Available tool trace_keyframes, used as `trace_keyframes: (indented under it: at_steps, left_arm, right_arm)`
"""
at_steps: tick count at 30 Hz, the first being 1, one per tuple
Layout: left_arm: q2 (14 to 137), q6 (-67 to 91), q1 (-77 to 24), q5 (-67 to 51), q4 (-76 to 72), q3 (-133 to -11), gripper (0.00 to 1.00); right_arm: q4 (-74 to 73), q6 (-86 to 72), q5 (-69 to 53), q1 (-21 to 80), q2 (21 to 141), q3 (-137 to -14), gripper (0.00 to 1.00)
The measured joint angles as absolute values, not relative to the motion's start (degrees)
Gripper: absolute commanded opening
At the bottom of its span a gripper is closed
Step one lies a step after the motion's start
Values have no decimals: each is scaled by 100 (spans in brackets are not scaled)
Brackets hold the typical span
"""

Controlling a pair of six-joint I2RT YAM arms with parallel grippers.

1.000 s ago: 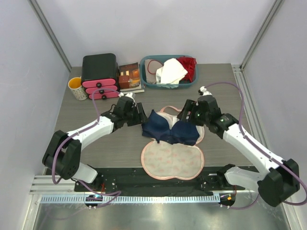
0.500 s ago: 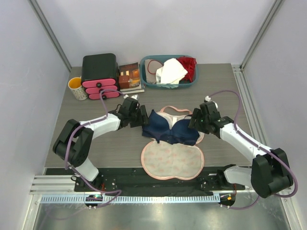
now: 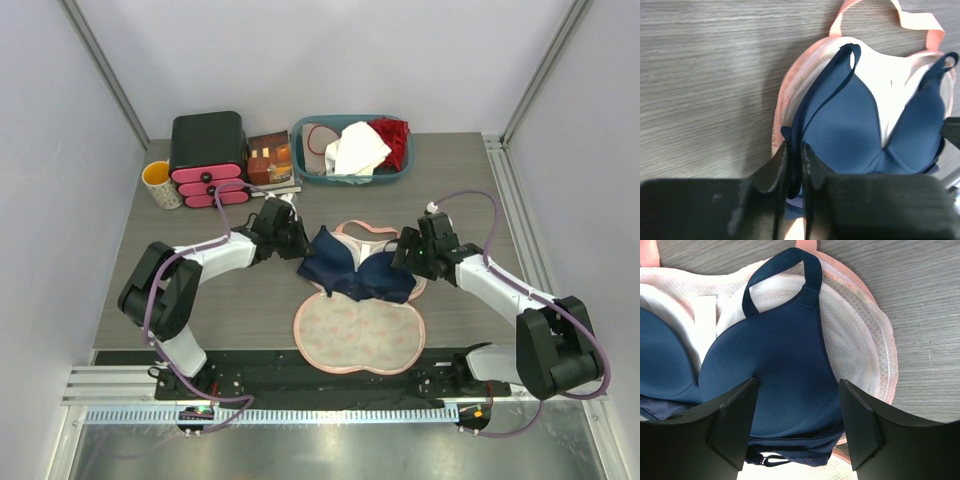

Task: Place the bra in the laundry bag and zip it closed
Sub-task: Adjust the bra in the laundry bag.

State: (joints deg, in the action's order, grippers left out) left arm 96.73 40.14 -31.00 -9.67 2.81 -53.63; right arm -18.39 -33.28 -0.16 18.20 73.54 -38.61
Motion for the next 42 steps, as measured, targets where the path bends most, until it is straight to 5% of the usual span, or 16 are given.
trace_keyframes:
  at_steps: [8,13,22,28,36,42]
  left_arm:
    - [9623,4040,-3374,-1041,290,-5649,1]
    - [9354,4036,-3594,-956,379,-5830,25]
    - [9094,4003,-3636,-799,471,-5837,41]
    - [9288,4014,-3638,-816,467,-5883,39]
    - [9784,4034,-3638,-884,449,-6108,14]
    - [9915,4047,-3671,-913,440,-6141,11]
  right_arm:
    - [-1772,-3323,-119,1739,7229,-3861,72]
    - [-1778,-3301,-139,1712,7166,-3861,71]
    - [-1804,-3284,-187,1712,7159,-3861,72]
    - [-1848,-3280,-209,1712,7000,-3863,72]
    - [-1916,-3312,12,1715,6973,-3868,71]
    - [-2281,-3618,1162,1695,6976,-3887,66]
